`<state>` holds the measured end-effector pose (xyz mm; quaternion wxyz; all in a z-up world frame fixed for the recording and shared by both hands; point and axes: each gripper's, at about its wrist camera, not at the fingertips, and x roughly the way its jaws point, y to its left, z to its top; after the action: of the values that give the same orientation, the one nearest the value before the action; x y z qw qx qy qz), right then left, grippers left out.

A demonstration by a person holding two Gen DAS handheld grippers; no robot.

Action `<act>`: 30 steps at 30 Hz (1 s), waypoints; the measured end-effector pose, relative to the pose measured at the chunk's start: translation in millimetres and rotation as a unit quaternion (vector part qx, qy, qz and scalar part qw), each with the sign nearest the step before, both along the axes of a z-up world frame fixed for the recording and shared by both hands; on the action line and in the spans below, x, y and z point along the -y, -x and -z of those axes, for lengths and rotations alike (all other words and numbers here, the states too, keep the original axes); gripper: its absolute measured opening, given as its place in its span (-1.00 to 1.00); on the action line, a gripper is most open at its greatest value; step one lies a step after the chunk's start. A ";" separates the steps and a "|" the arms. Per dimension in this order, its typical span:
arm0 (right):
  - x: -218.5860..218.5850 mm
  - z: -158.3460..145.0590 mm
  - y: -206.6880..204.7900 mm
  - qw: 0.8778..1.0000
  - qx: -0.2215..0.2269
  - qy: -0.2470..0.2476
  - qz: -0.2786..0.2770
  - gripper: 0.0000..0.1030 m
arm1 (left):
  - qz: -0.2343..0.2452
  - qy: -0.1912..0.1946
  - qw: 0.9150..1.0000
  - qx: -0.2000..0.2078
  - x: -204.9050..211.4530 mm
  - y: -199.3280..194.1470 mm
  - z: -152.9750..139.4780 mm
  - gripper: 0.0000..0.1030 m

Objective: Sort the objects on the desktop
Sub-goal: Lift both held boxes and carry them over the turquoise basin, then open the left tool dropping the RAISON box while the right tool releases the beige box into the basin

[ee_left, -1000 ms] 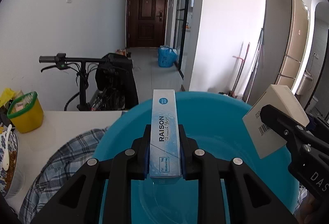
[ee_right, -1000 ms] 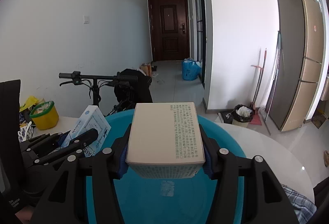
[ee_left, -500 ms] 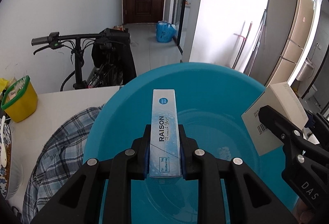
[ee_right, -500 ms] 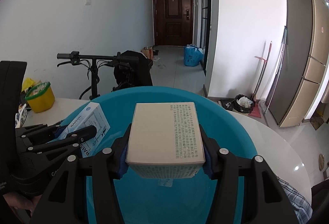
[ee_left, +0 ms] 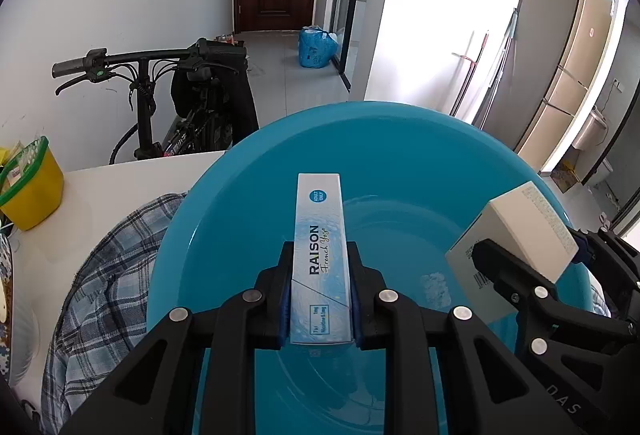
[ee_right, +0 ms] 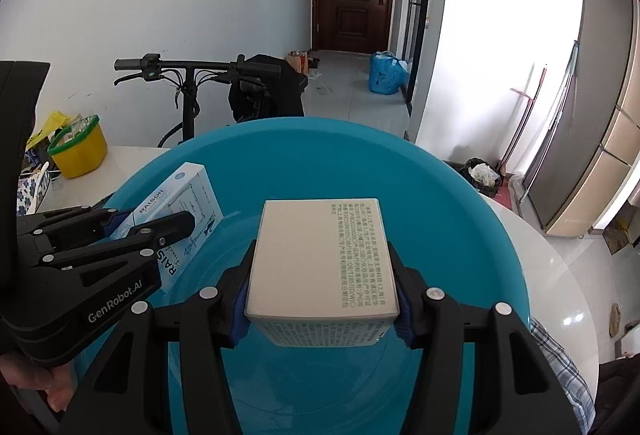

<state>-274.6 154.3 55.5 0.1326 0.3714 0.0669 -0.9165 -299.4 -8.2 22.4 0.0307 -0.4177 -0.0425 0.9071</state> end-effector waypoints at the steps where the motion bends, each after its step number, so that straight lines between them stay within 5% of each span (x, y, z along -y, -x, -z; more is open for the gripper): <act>1: -0.9 1.5 0.5 1.000 0.004 0.000 0.000 0.06 | 0.001 0.000 1.000 0.001 0.5 0.0 -0.2 -0.53; 30: 1.4 5.6 3.8 1.000 0.019 0.005 -0.007 0.06 | 0.004 0.010 1.000 0.015 -2.6 1.1 4.2 -0.43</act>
<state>-278.3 152.9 49.9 0.1420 0.3874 0.0625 -0.9088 -300.6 -5.6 18.2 0.0290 -0.4320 -0.0320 0.9008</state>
